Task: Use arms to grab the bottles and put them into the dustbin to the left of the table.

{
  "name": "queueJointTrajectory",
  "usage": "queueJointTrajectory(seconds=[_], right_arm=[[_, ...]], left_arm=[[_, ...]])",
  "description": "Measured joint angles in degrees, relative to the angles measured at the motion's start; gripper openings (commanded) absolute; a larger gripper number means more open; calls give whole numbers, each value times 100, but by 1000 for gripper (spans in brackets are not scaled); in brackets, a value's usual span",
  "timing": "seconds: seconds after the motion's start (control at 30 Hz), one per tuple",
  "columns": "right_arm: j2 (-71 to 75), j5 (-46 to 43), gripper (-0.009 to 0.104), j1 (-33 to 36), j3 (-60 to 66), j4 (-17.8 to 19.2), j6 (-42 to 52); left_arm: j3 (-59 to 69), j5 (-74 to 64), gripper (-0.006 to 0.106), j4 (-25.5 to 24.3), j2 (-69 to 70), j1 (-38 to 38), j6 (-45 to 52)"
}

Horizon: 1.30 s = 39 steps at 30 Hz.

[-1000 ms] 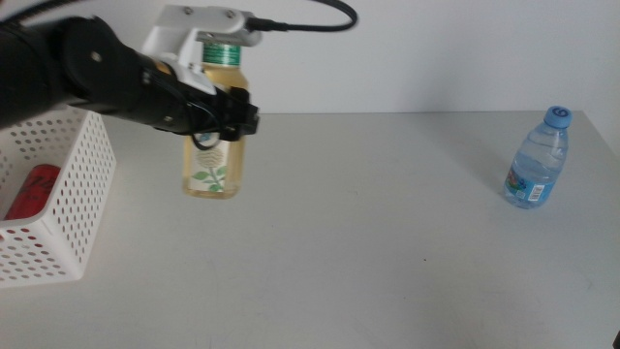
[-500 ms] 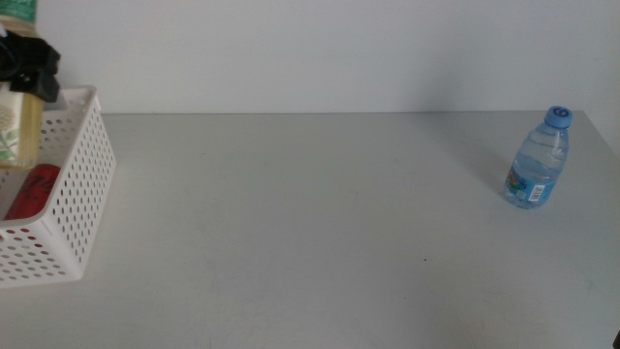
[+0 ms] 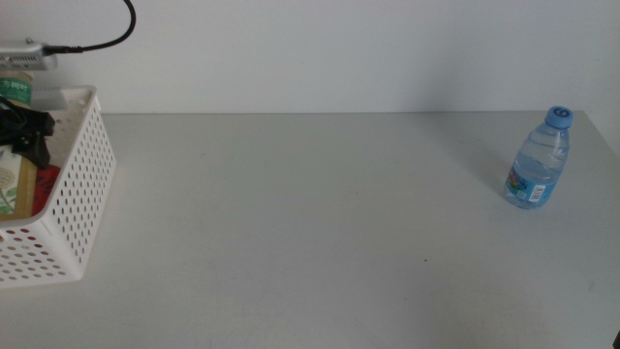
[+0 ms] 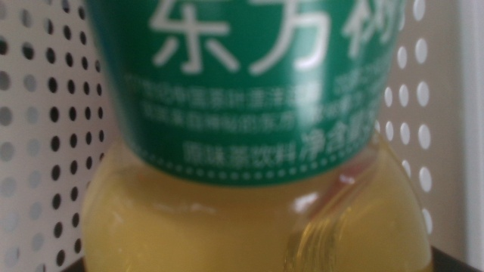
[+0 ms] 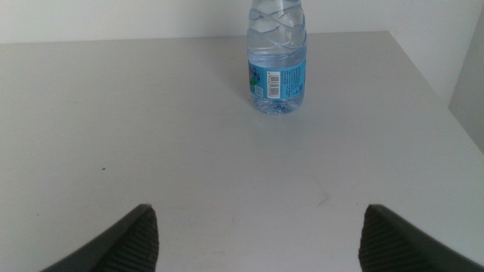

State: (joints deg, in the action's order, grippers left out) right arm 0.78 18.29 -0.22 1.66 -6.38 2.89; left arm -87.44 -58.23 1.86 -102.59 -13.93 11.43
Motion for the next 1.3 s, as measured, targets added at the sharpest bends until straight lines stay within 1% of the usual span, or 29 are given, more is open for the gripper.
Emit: queueJointTrajectory(seconds=[0.07,0.13,0.23,0.3,0.37,0.4,0.67,0.87,1.0,1.13,1.23,1.3], right_arm=[[0,0,68,0,0,0,0],[0,0,68,0,0,0,0],[0,0,68,0,0,0,0],[0,0,68,0,0,0,0],[0,0,68,0,0,0,0],[0,0,68,0,0,0,0],[0,0,68,0,0,0,0],[0,0,68,0,0,0,0],[0,0,68,0,0,0,0],[0,0,68,0,0,0,0],[0,0,68,0,0,0,0],[0,0,68,0,0,0,0]], left_arm=[[0,-5,17,25,-162,11,22],[-5,-5,29,59,-270,11,22],[-4,-5,53,109,-414,11,89],[-6,-5,73,136,-483,11,225],[-6,-5,90,179,-510,11,334],[-6,-5,94,207,-510,11,362],[-289,-303,94,472,-129,23,408],[-628,-681,94,883,732,23,481],[-636,-1178,94,956,1403,124,810],[-636,-1333,94,940,2044,509,1082],[-541,-1333,94,945,2621,1001,1071],[-235,-1333,94,951,3078,1370,926]])
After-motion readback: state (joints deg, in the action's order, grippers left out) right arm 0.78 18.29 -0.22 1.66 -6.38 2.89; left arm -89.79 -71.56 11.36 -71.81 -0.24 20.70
